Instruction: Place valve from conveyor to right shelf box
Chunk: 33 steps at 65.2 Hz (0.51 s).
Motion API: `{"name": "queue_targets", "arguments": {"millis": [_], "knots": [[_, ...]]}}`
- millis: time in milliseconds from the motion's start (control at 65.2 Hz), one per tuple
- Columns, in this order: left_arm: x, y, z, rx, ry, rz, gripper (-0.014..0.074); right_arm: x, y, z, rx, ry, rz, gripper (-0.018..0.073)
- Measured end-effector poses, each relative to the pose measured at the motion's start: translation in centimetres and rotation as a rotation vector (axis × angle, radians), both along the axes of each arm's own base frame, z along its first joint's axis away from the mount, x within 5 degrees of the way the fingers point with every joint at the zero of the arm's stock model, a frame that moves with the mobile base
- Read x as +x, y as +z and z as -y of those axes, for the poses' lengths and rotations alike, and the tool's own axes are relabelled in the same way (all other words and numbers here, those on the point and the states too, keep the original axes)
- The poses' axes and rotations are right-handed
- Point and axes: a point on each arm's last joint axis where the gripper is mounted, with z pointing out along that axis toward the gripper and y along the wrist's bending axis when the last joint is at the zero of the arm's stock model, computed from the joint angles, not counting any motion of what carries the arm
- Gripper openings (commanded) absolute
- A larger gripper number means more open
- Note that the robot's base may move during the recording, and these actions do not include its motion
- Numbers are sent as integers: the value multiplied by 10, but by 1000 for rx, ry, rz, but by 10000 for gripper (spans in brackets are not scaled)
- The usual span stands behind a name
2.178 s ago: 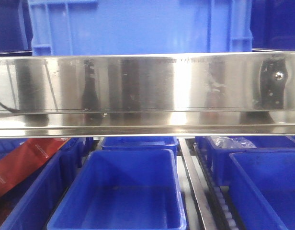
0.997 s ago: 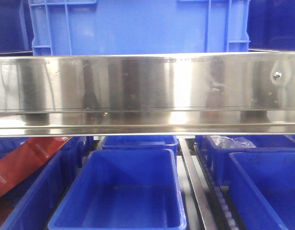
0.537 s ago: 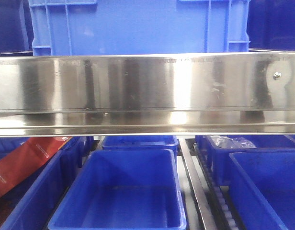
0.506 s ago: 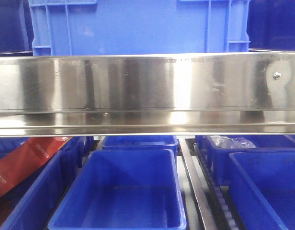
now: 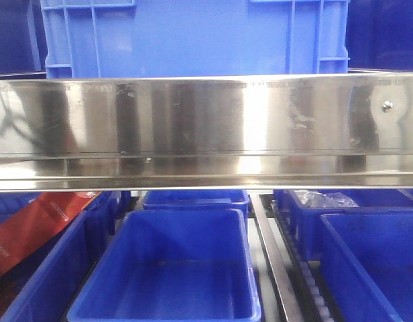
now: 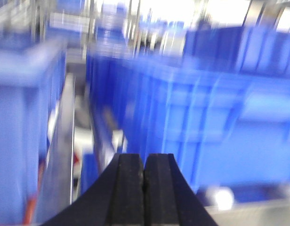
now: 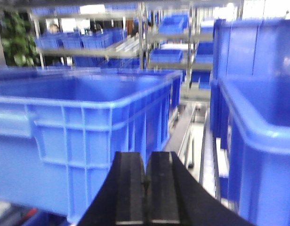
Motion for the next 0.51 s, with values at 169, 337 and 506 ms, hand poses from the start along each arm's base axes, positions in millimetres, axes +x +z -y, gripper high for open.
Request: {"name": "queue_targets", "arguments": {"millis": [169, 337, 506], "knots": [[-12, 3, -3, -12, 2, 59, -111, -7, 3, 1, 5, 0, 32, -168], [-14, 4, -3, -14, 2, 68, -111, -7, 3, 1, 7, 0, 32, -168], [-14, 4, -3, -14, 2, 68, -111, -7, 3, 1, 8, -1, 31, -168]]}}
